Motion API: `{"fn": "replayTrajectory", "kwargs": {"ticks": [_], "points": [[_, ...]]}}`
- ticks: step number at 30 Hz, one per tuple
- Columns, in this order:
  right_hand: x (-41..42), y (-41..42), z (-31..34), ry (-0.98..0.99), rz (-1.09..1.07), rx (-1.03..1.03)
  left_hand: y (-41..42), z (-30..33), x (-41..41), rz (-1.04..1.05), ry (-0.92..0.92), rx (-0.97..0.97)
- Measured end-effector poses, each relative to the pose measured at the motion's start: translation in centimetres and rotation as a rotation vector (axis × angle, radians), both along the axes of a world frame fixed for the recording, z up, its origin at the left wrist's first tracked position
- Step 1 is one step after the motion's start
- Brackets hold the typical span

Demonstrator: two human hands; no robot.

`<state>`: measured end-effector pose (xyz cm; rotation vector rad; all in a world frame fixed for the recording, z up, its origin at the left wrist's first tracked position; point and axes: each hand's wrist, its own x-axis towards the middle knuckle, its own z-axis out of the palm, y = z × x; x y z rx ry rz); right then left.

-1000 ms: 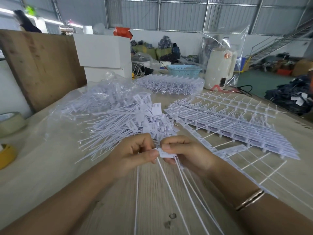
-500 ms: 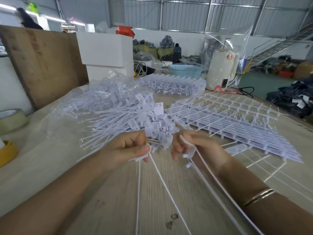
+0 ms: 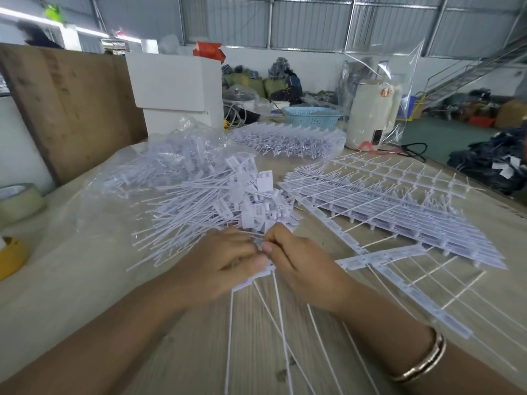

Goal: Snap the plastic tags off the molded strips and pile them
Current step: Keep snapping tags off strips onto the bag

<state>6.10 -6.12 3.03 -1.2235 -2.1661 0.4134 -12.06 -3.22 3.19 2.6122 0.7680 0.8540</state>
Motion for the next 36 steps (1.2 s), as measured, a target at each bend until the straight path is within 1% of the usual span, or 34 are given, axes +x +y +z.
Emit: {"fn": "replayTrajectory", "kwargs": {"ticks": [2, 4, 6, 8, 10, 16, 21, 23, 24, 27, 32, 36], "points": [[0.0, 0.1, 0.2, 0.060, 0.016, -0.037, -0.4, -0.1, 0.8, -0.053, 0.022, 0.057], [0.6, 0.2, 0.6, 0.097, 0.068, -0.131, -0.3, -0.1, 0.9, -0.105, -0.037, 0.020], [1.5, 0.3, 0.9, 0.140, 0.151, -0.273, -0.2, -0.2, 0.7, -0.140, -0.081, -0.044], [2.0, 0.2, 0.8, 0.176, 0.224, -0.383, -0.2, -0.3, 0.6, -0.132, -0.074, -0.091], [2.1, 0.2, 0.8, 0.217, 0.255, -0.448, -0.2, -0.3, 0.7, -0.117, -0.060, -0.083], [2.0, 0.7, 1.4, 0.384, 0.290, -0.542, -0.6, 0.6, 1.3, -0.075, -0.132, 0.107], [2.0, 0.7, 1.5, 0.483, 0.378, -0.583, -0.4, 0.8, 1.3, 0.019, -0.096, 0.285], [2.1, 0.8, 1.4, 0.518, 0.414, -0.594, -0.5, 0.7, 1.4, 0.015, -0.114, 0.307], [2.1, 0.9, 1.3, 0.537, 0.424, -0.597, -0.7, 0.7, 1.5, 0.000, -0.148, 0.280], [2.2, 1.1, 1.2, 0.579, 0.438, -0.584, -1.0, 0.4, 1.7, -0.042, -0.273, 0.111], [2.0, 1.0, 1.1, 0.665, 0.464, -0.541, -1.0, -0.6, 1.9, -0.037, -0.411, -0.173], [1.6, 1.0, 1.1, 0.684, 0.448, -0.487, -0.9, -0.9, 2.0, -0.048, -0.487, -0.372]]}}
